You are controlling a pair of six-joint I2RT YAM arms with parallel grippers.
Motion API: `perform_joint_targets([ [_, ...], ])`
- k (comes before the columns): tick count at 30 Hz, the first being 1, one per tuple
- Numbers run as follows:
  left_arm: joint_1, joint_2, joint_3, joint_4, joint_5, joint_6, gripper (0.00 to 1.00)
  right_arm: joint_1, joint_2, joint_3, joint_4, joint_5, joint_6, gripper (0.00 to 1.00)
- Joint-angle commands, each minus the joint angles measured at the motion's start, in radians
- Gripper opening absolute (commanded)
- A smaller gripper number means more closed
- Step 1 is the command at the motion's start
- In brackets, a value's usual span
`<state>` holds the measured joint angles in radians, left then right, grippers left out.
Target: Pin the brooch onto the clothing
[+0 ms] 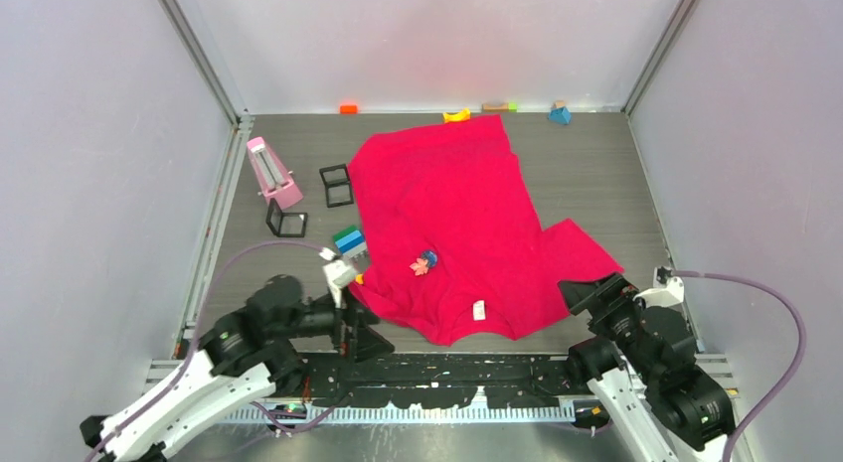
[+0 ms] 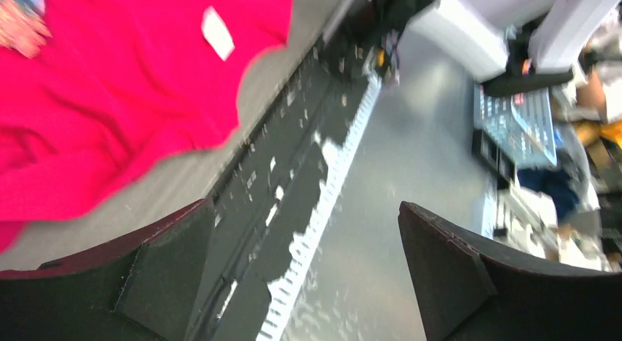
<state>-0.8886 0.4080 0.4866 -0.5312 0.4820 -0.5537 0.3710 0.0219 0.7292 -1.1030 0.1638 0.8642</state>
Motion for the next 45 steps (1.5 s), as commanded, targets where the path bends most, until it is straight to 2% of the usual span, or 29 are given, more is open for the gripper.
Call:
perform_joint_targets([
  [1, 0.0, -0.142, 0.136, -0.111, -0.284, -0.08, 1.0, -0.001, 0.056, 0.067, -0.021, 0.04, 0.045, 0.91],
  [4, 0.0, -0.117, 0.183, -0.242, -0.481, -0.092, 1.0, -0.001, 0.142, 0.057, 0.044, 0.044, -0.009, 0.91],
  [9, 0.0, -0.002, 0.179, -0.344, -0.683, -0.217, 1.0, -0.001, 0.276, 0.041, 0.156, 0.001, -0.042, 0.91],
  [13, 0.0, 0.063, 0.153, -0.333, -0.783, -0.31, 1.0, -0.001, 0.351, 0.018, 0.252, -0.024, -0.016, 0.9],
  [20, 0.0, 0.053, 0.045, -0.224, -0.893, -0.369, 1.0, -0.001, 0.437, -0.052, 0.397, -0.075, 0.021, 0.89],
  [24, 0.0, 0.046, 0.001, -0.153, -0.929, -0.384, 0.98, -0.001, 0.462, -0.074, 0.454, -0.099, 0.035, 0.88],
  [28, 0.002, 0.061, -0.048, -0.05, -0.945, -0.395, 0.86, -0.001, 0.486, -0.085, 0.489, -0.102, 0.037, 0.88],
  [34, 0.035, 0.176, -0.083, 0.11, -0.953, -0.368, 0.85, -0.001, 0.502, -0.089, 0.512, -0.09, 0.038, 0.87],
  [38, 0.104, 0.285, -0.075, 0.2, -0.892, -0.325, 0.84, -0.001, 0.505, -0.092, 0.512, -0.082, 0.034, 0.87],
  [40, 0.133, 0.337, -0.063, 0.222, -0.857, -0.307, 0.79, -0.001, 0.506, -0.094, 0.511, -0.079, 0.032, 0.87],
  [45, 0.145, 0.416, -0.068, 0.219, -0.865, -0.284, 0.57, -0.001, 0.505, -0.097, 0.511, -0.072, 0.03, 0.87],
])
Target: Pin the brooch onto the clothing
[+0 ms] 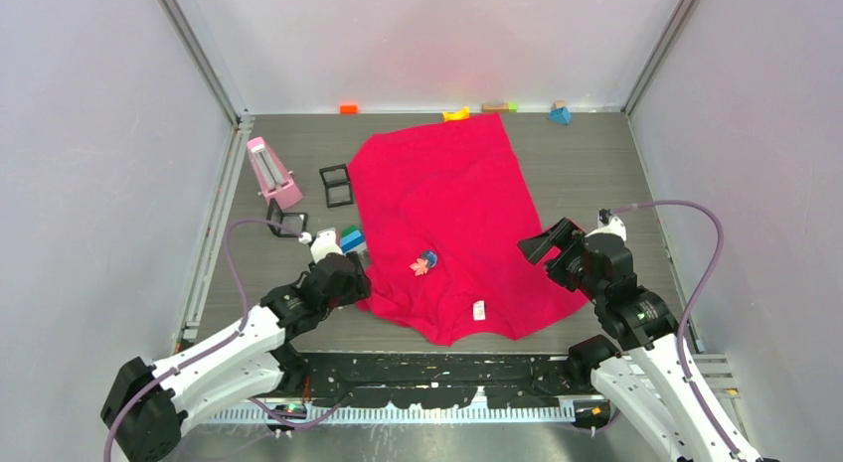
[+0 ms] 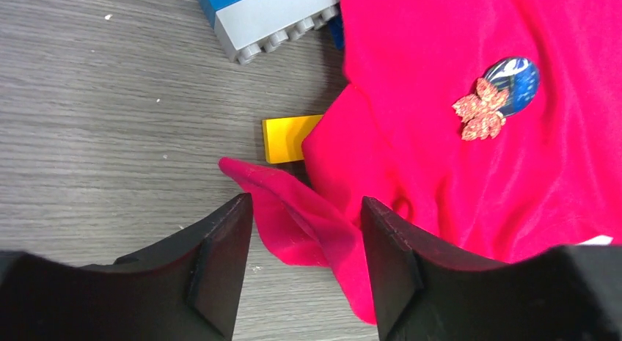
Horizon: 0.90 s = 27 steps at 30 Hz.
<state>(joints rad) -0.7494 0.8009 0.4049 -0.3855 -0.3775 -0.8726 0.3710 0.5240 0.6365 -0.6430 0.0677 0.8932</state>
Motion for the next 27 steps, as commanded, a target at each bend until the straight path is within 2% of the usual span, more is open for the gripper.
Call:
perform_joint_targets([
  [1, 0.005, 0.024, 0.002, 0.07, -0.016, 0.033, 0.55, -0.001, 0.003, -0.005, 0.051, 0.024, 0.0, 0.87],
  [2, 0.005, 0.022, -0.005, 0.066, -0.019, 0.03, 0.53, -0.001, 0.004, -0.005, 0.05, 0.025, 0.0, 0.87],
  [3, 0.005, 0.017, -0.014, 0.065, -0.018, 0.027, 0.46, -0.001, 0.004, -0.005, 0.05, 0.026, 0.0, 0.87],
  [7, 0.005, -0.045, -0.033, 0.041, 0.011, 0.007, 0.05, 0.0, 0.004, -0.007, 0.051, 0.035, -0.01, 0.87],
  [8, 0.005, -0.064, -0.034, 0.025, 0.02, 0.005, 0.0, -0.001, 0.005, -0.007, 0.051, 0.044, -0.013, 0.87],
  [16, 0.005, -0.291, -0.014, -0.293, 0.096, -0.094, 0.0, -0.001, 0.039, 0.052, 0.023, 0.15, -0.086, 0.88],
  [20, 0.005, -0.374, -0.011, -0.422, 0.066, -0.139, 0.0, -0.001, 0.046, 0.071, 0.02, 0.193, -0.109, 0.88],
  [23, 0.005, -0.394, -0.004, -0.48, 0.086, -0.159, 0.0, -0.001, 0.047, 0.076, 0.003, 0.244, -0.113, 0.89],
  [27, 0.005, -0.403, -0.023, -0.471, 0.173, -0.183, 0.0, -0.001, 0.054, 0.089, -0.053, 0.357, -0.114, 0.99],
])
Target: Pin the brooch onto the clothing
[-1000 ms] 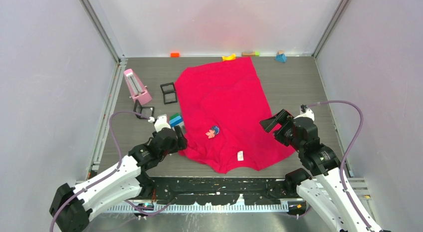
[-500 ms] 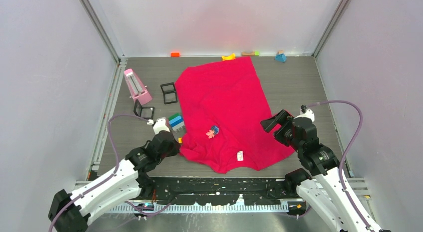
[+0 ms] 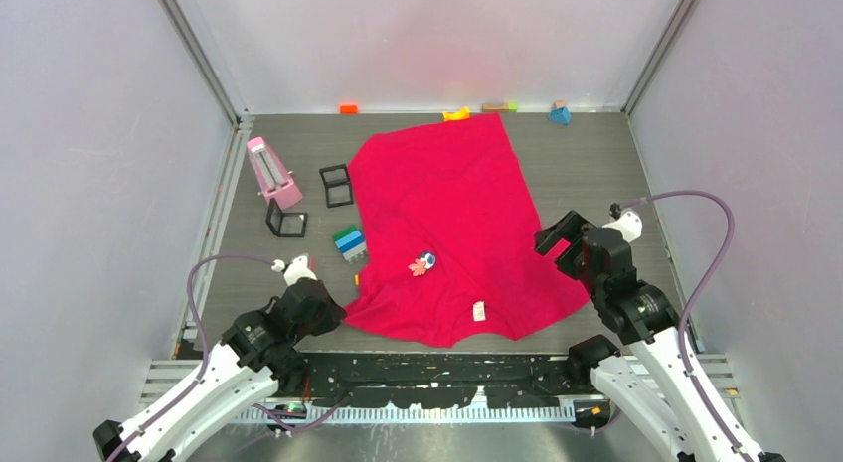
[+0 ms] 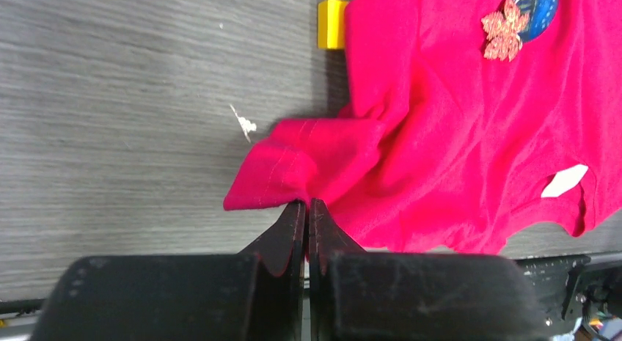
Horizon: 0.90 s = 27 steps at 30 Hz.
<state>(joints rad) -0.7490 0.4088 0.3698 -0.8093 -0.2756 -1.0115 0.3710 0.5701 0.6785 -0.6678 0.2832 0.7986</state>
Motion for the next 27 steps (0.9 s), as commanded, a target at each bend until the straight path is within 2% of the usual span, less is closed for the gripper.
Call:
perform_joint_targets([
  [1, 0.005, -0.01, 0.012, -0.054, 0.092, -0.052, 0.0, -0.001, 0.005, 0.05, -0.039, 0.164, -0.024, 0.99],
  [7, 0.005, -0.097, 0.043, -0.151, 0.086, -0.106, 0.0, -0.001, -0.016, 0.039, -0.051, 0.223, -0.046, 1.0],
  [10, 0.005, -0.184, 0.055, -0.187, 0.052, -0.149, 0.04, -0.001, -0.02, 0.03, -0.053, 0.256, -0.059, 1.0],
  [11, 0.005, -0.208, 0.059, -0.2, 0.046, -0.157, 0.09, -0.001, -0.02, 0.026, -0.057, 0.262, -0.06, 1.0],
  [12, 0.005, -0.226, 0.062, -0.206, 0.044, -0.161, 0.18, -0.001, -0.021, 0.024, -0.058, 0.275, -0.065, 1.0],
  [14, 0.005, -0.247, 0.069, -0.213, 0.045, -0.165, 0.26, -0.001, -0.021, 0.018, -0.061, 0.29, -0.068, 1.0],
  [15, 0.005, -0.248, 0.074, -0.212, 0.047, -0.163, 0.33, -0.001, -0.022, 0.015, -0.061, 0.293, -0.068, 1.0],
  [19, 0.005, -0.209, 0.111, -0.181, 0.059, -0.126, 0.98, -0.001, -0.028, 0.012, -0.061, 0.299, -0.067, 1.0],
  [23, 0.005, -0.094, 0.136, -0.078, 0.067, -0.027, 1.0, -0.001, -0.028, 0.015, -0.07, 0.328, -0.075, 1.0],
  [27, 0.005, 0.093, 0.242, 0.012, 0.059, 0.113, 1.0, -0.002, -0.014, 0.01, -0.074, 0.366, -0.082, 1.0],
])
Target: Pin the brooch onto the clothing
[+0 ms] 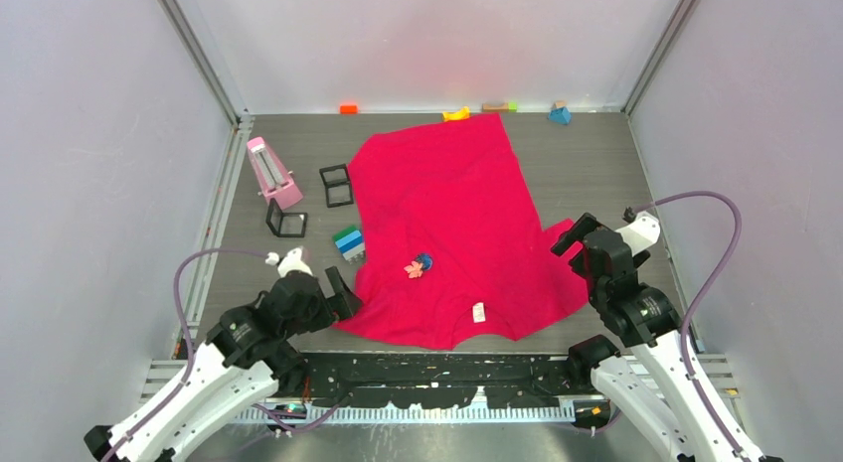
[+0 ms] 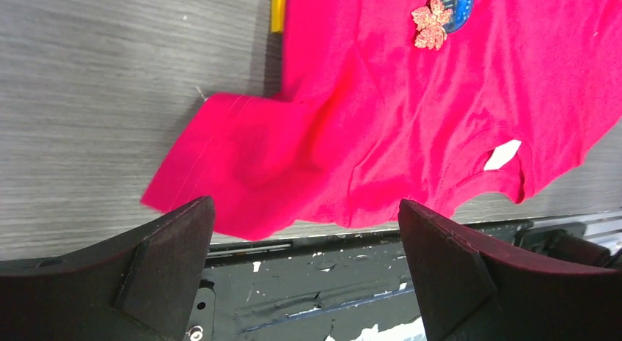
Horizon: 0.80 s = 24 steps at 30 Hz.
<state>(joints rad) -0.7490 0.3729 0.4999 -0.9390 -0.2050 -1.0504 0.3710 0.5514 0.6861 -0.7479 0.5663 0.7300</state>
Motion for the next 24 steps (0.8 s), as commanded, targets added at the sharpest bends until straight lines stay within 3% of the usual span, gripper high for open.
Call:
perform_joint_targets([
  [1, 0.005, 0.176, 0.147, 0.15, -0.021, 0.194, 1.0, -0.001, 0.01, 0.003, 0.007, 0.088, -0.014, 1.0],
  [6, 0.061, 0.407, 0.347, 0.176, -0.059, 0.423, 1.0, -0.001, 0.043, 0.018, 0.019, 0.113, -0.02, 1.0],
  [11, 0.303, 0.534, 0.57, 0.131, 0.065, 0.637, 1.0, -0.001, 0.074, 0.076, 0.014, 0.176, -0.049, 1.0],
  [14, 0.413, 0.539, 0.626, 0.12, 0.047, 0.714, 1.0, -0.001, 0.103, 0.141, -0.003, 0.209, -0.073, 1.0],
  [18, 0.419, 0.452, 0.571, 0.206, -0.202, 0.809, 1.0, -0.001, 0.126, 0.185, 0.024, 0.229, -0.153, 1.0],
  [24, 0.419, 0.256, 0.376, 0.357, -0.295, 0.86, 1.0, -0.001, 0.063, 0.147, 0.147, 0.095, -0.279, 1.0],
])
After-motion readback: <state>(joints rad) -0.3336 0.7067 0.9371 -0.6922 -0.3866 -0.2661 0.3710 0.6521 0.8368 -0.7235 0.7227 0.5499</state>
